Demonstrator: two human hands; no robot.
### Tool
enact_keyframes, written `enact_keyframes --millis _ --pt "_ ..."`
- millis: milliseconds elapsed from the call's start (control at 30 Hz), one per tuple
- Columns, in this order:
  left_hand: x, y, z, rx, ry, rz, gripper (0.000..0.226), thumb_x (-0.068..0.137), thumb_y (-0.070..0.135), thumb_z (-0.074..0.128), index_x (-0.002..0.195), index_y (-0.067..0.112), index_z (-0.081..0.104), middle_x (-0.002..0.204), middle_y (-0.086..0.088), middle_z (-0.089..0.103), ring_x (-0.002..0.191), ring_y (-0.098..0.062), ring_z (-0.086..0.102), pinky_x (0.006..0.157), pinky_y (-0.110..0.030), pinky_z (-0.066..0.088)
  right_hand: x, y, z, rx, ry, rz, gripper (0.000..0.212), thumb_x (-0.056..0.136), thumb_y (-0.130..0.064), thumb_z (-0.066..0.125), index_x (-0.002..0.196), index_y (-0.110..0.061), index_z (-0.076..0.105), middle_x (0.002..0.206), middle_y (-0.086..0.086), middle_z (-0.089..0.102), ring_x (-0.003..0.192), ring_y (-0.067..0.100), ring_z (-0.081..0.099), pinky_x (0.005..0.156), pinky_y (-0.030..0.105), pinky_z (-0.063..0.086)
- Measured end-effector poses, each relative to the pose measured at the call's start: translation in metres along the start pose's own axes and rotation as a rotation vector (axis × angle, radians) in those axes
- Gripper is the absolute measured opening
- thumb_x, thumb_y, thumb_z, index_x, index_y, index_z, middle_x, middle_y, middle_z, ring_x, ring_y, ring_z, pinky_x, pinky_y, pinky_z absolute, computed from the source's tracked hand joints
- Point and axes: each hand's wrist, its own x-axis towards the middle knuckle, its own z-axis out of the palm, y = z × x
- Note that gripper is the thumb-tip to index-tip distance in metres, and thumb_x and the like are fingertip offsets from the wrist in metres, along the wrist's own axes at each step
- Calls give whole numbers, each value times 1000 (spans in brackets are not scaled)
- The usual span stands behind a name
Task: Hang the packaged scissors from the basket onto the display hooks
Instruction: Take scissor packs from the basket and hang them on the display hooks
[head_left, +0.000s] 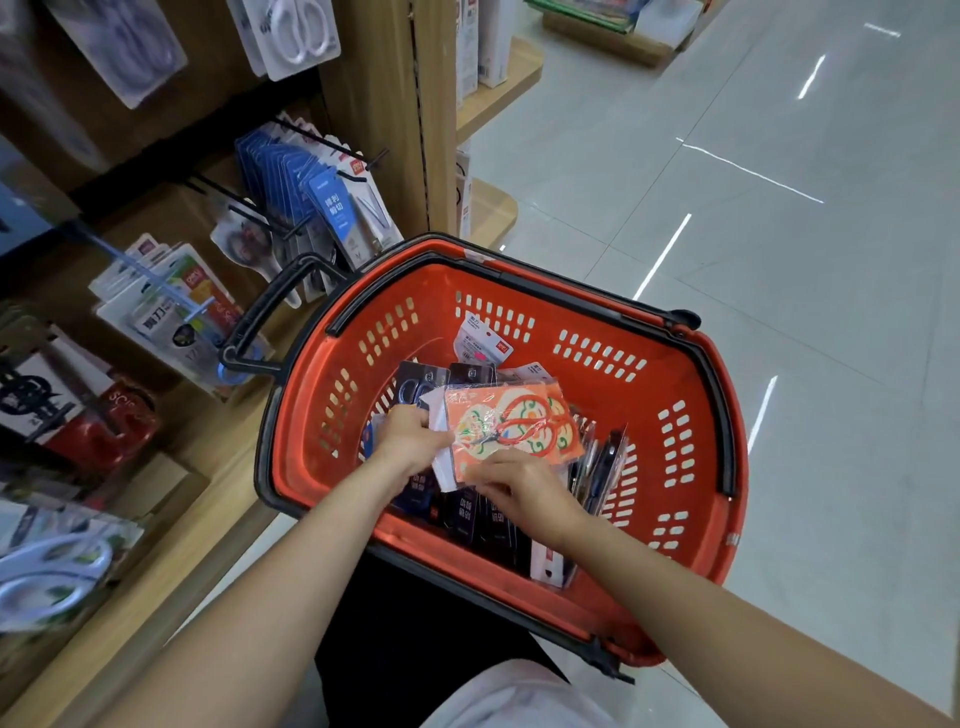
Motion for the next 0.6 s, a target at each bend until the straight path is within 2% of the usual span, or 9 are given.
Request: enact_keyframes --millis 67,133,200,300,367,433,500,533,600 --pt "-1 1 -3 54 22 -3 22 89 13 76 78 7 58 79 -8 53 64 -20 45 56 -30 32 1 2 -8 112 16 194 19 93 -14 76 111 -16 79 101 -1 76 89 11 69 85 34 59" --pt "-3 2 -9 157 42 -10 19 92 17 71 93 9 55 86 -3 50 74 -20 48 59 -30 32 4 7 -21 224 192 429 23 92 -15 77 115 -16 77 110 -3 75 96 8 69 86 37 61" --pt "-6 2 -19 273 92 3 18 92 18 68 96 7 55 82 -2 53 73 -20 52 57 -31 34 9 15 -37 338 367 676 41 90 -17 79 130 -16 68 123 0 70 101 12 70 77 36 65" --pt "-9 3 -37 336 176 24 24 91 25 69 81 10 53 73 -3 52 68 -24 51 53 -32 29 11 31 -46 601 262 961 76 84 -19 84 149 -14 44 141 7 58 95 21 74 77 41 65" --pt "-9 -1 -45 295 227 48 33 91 27 70 71 12 48 69 -3 50 62 -22 47 53 -33 28 10 34 -41 620 99 1023 85 85 -18 84 155 -12 36 151 10 49 112 26 68 92 46 61" --pt "-6 -6 -46 165 233 83 28 90 25 70 73 7 56 71 -4 59 66 -25 56 58 -36 42 7 32 -33 600 41 1002 80 87 -15 82 154 -9 38 152 8 48 125 27 59 96 41 57" --pt "-5 -11 -41 24 180 107 21 90 24 71 100 6 69 96 -9 73 85 -28 68 75 -41 55 6 29 -28 666 57 989 77 87 -9 81 153 -7 40 143 6 54 118 24 64 84 33 60" --pt "-6 -13 -38 -15 144 117 28 90 24 75 111 6 67 105 -11 72 87 -26 68 75 -39 55 6 27 -28 708 55 989 75 87 -7 81 151 -8 43 141 7 56 112 22 67 79 32 61" --pt "-7 -15 -33 -74 106 158 30 87 18 82 109 12 62 103 -11 71 81 -20 67 69 -37 55 6 27 -28 742 47 994 67 86 -5 81 146 -11 50 138 8 59 108 21 70 79 35 63"
